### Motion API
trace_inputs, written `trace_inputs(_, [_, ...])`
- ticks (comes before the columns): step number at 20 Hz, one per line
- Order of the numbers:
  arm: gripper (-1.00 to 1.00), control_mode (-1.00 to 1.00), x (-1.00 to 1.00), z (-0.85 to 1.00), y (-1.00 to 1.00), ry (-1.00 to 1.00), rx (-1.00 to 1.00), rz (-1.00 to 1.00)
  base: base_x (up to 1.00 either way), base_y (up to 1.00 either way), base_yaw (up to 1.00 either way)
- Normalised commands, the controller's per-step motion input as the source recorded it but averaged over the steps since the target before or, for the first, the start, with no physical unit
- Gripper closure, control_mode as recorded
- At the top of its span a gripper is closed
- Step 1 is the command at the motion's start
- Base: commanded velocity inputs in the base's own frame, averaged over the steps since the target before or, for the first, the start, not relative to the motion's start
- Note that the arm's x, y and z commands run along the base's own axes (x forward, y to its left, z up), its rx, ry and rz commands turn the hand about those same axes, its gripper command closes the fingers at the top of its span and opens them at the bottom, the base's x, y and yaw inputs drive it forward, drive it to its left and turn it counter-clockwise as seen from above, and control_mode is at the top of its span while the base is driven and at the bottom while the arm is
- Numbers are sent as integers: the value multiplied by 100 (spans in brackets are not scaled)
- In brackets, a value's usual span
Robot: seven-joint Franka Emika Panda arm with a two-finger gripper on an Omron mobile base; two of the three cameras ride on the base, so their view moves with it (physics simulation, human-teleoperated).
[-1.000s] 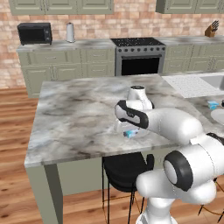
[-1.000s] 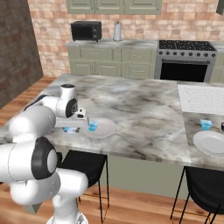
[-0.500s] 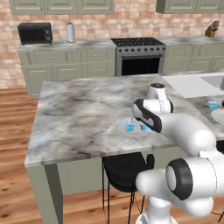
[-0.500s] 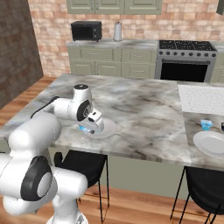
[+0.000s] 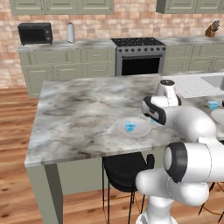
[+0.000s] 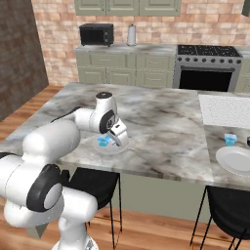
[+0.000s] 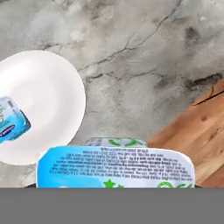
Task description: Place two yogurt containers on each plate.
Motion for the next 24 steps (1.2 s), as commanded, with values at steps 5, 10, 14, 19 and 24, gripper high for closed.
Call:
trace_inputs(5, [100,-100,56,0,-9,0,9,-2,0,0,0])
trace_inputs(10, [100,-100,66,-17,0,0,7,0,0,0,0])
trace_inputs(14, [100,-100,63,-37,15,0,-1,-9,0,0,0])
trace_inputs(19, [100,-100,56,-35,6,1,0,-10,0,0,0])
trace_inputs(24, [100,-100,44,-33,0,8,2,-5,0,0,0])
